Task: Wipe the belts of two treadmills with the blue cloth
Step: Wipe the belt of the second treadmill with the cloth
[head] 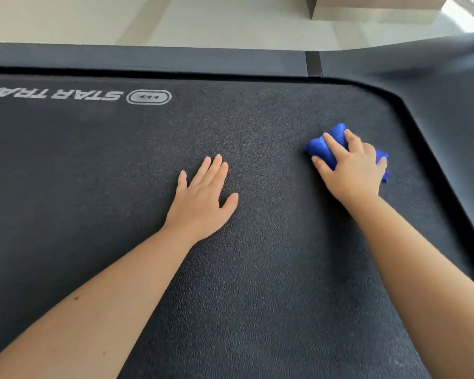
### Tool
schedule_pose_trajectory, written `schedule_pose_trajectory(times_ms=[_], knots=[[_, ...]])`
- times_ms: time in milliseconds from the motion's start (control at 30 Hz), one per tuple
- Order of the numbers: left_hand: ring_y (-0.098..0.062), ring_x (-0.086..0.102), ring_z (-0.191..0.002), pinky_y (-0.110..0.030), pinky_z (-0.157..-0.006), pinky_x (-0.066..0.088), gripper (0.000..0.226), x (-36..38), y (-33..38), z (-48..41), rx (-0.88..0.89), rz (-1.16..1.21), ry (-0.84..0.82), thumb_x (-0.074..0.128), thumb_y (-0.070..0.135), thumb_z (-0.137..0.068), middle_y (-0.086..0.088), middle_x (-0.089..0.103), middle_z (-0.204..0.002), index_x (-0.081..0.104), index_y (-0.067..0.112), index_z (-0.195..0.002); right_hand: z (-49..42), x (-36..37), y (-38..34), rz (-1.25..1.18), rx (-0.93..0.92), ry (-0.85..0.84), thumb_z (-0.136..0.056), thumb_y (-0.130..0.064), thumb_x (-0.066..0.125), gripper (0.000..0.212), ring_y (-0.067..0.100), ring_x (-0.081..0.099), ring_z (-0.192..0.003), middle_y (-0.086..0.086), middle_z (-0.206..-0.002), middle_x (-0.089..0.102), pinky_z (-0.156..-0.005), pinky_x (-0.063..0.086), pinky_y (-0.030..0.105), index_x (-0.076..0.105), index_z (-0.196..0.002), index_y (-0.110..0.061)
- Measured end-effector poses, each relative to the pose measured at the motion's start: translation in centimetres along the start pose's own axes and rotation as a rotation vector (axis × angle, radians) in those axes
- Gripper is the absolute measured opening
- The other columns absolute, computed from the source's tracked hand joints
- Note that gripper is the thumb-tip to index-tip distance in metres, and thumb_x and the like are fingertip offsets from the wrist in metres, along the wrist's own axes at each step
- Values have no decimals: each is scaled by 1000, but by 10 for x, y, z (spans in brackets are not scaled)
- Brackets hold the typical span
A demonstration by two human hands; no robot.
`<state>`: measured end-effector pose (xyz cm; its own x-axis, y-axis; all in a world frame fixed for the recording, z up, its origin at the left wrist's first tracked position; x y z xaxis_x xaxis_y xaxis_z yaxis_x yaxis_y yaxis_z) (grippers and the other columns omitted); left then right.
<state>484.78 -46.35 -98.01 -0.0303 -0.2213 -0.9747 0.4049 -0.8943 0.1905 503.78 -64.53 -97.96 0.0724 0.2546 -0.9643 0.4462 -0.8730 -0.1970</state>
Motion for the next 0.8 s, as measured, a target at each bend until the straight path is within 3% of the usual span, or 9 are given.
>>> schedule_pose_trajectory(times_ms=[300,467,800], knots=[[-11,-6,-143,-48,-114,0,60,3,2,4,-11,0,57,24,44,-98,5,-2,-157,8,18,-149,78,-4,-22,-16,-145,42,-88,-46,56,53,31,32,-133,7,-152,28,-102,21,60,45,-138,-31],[-14,-6,-143,-46,-114,3,56,9,4,32,-36,-37,50,21,38,-100,2,-3,-157,7,16,-149,120,-3,-35,-61,-281,137,-79,-38,70,47,41,52,-113,17,-136,50,-86,33,66,62,-122,-21],[-11,-14,-142,-40,-114,0,56,16,0,149,-37,-63,-6,12,40,-99,5,-13,-156,-2,18,-149,169,-13,-57,-108,-377,123,-75,-44,57,48,39,56,-106,13,-130,56,-81,38,61,66,-117,-23]])
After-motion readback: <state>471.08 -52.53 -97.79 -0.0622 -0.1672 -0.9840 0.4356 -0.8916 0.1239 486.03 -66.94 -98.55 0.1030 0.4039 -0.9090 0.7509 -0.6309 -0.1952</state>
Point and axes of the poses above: each hand's wrist, its own z-axis away from the middle knuckle, its own x-axis out of the palm, y = z × x, the point moved 1 cm from there along -z, towards the middle knuckle
